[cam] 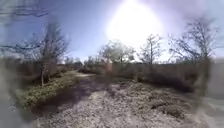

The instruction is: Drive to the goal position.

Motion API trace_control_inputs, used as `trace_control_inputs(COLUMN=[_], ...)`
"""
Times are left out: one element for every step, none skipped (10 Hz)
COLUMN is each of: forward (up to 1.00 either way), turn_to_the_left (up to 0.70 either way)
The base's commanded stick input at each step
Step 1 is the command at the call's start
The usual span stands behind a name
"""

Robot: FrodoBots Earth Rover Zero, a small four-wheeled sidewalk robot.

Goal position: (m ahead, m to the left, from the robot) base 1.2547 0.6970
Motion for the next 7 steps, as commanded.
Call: trace_control_inputs(forward=[0.7,0.7,0.7,0.7,0.7,0.7,0.7], turn_to_the_left=[0.0,0.0,0.14,0.19,0.15,0.11,0.08])
